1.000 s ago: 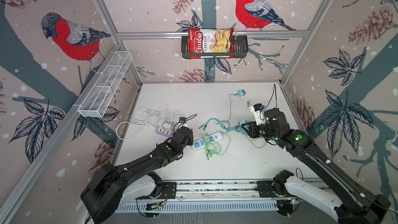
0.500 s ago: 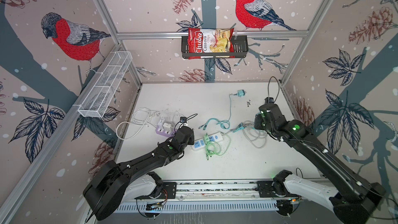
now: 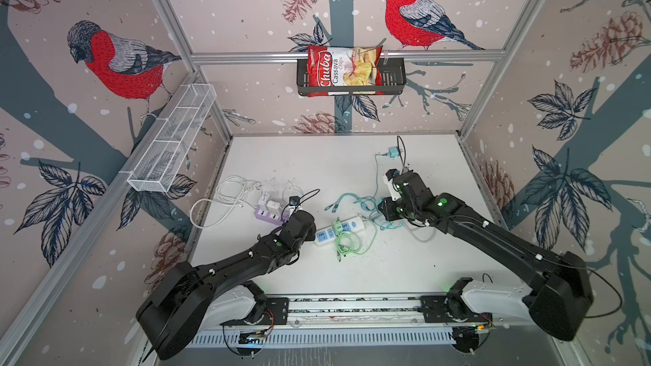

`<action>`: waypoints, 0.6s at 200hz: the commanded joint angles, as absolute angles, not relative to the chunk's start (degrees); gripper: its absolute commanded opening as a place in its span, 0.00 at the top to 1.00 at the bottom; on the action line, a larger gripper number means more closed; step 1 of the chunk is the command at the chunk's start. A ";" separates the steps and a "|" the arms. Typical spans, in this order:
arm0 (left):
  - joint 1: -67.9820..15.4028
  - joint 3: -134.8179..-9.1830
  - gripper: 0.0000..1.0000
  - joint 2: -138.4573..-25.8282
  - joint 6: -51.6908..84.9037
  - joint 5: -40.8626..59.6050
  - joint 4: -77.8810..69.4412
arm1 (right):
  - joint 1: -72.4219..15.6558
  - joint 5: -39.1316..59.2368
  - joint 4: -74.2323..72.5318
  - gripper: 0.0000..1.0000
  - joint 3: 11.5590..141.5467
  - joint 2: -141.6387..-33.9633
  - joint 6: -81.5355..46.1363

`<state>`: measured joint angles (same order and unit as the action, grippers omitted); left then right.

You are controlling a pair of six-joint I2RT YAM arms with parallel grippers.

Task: Insert the plug
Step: 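Carry the teal charger toward the strip with the right gripper while the left withdraws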

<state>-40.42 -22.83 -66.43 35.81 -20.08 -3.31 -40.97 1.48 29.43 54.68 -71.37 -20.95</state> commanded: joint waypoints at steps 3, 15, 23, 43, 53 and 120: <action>-40.33 -23.06 0.58 -67.71 37.86 -18.13 -3.86 | -40.00 1.47 26.83 0.92 55.93 -71.54 -19.13; -40.34 -23.09 0.58 -68.34 37.96 -17.52 -4.28 | -38.35 -0.78 28.86 0.92 58.41 -71.54 -18.92; -40.34 -23.11 0.58 -68.85 38.04 -17.34 -4.73 | -36.81 -2.71 30.12 0.92 60.41 -71.54 -18.81; -40.36 -22.64 0.60 -70.44 38.28 -16.37 -6.52 | -32.42 -7.16 31.38 0.91 65.76 -70.15 -18.55; -40.37 -22.44 0.61 -71.14 38.23 -15.93 -7.68 | -30.66 -10.03 30.98 0.91 67.98 -69.03 -18.31; -41.45 -21.89 0.65 -76.50 36.70 -11.66 -15.83 | -24.38 -20.73 27.52 0.90 73.71 -59.63 -19.64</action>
